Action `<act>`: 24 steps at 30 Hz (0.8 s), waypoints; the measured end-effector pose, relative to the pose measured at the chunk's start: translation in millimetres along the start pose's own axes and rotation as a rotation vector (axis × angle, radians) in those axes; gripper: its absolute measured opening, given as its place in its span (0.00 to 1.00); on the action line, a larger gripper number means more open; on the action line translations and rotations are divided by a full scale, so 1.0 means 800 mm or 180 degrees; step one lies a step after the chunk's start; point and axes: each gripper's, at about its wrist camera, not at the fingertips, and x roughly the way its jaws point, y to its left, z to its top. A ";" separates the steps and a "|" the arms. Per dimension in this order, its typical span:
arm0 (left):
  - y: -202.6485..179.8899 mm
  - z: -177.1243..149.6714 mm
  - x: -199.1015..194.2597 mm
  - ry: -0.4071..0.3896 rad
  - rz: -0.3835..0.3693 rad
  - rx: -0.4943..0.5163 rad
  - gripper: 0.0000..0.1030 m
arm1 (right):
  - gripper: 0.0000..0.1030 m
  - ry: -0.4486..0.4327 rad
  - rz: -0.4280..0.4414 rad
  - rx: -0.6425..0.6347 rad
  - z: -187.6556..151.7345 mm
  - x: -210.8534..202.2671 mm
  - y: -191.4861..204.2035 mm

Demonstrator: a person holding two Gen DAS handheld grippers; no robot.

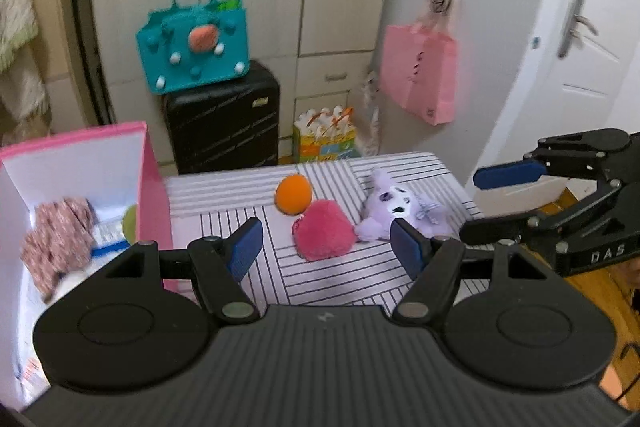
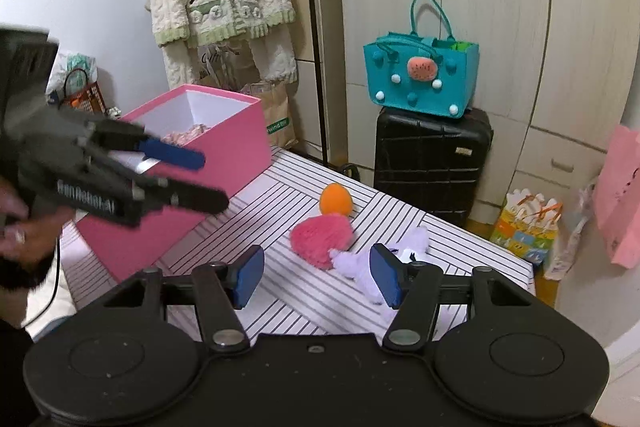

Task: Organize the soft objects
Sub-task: 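Move both grippers back toward the pink pompom and orange ball on the table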

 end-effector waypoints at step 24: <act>0.010 -0.031 0.144 0.0064 0.0342 -0.1040 0.64 | 0.62 0.0430 0.0543 0.0730 0.042 0.171 -0.074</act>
